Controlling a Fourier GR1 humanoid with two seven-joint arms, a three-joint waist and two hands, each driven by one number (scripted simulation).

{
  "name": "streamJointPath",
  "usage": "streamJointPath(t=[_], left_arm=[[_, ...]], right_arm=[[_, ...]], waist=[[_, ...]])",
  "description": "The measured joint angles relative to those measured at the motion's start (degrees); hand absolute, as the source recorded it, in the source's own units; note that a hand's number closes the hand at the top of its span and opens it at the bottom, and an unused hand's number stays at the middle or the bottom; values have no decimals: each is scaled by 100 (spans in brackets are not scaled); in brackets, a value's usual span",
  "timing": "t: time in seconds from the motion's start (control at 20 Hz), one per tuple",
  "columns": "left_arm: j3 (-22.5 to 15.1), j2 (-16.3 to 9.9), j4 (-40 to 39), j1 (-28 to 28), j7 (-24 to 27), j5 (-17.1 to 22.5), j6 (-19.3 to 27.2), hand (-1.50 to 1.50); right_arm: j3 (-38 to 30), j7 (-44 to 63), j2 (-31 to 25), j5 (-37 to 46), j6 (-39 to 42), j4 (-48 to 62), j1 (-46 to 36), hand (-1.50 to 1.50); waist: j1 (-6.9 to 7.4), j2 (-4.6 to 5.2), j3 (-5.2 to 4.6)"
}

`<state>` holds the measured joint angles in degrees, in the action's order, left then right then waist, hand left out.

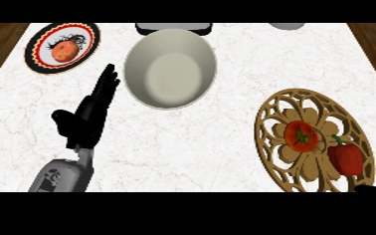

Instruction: Pick the bell pepper from the placemat and place it in the bowl

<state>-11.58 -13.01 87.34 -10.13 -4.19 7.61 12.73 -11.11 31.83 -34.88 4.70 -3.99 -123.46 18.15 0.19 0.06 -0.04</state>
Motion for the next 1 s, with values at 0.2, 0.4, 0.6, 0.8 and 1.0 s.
streamJointPath(t=[0.2, 0.4, 0.6, 0.8, 1.0], left_arm=[[73, 79, -81, 44, 99, -85, -64, 0], [104, 246, -102, 72, 129, -240, -79, 0], [150, 322, 50, 175, 59, -332, -150, 0], [252, 327, 19, 137, 33, -400, -217, 0], [230, 380, 338, 289, -148, -525, -226, 0]], right_arm=[[93, 77, 98, 123, 345, 396, -168, -150], [34, -121, 393, 196, 655, 514, -164, -150], [-266, -451, 665, 101, 966, 568, -26, -150], [-407, -782, 987, -14, 1122, 502, 119, -150], [-562, -1031, 1278, -53, 1302, 495, 179, -150]], waist=[[-14, -3, 2], [-33, -7, 4], [-42, -11, 5], [-53, -12, 5], [-45, -14, 4]])
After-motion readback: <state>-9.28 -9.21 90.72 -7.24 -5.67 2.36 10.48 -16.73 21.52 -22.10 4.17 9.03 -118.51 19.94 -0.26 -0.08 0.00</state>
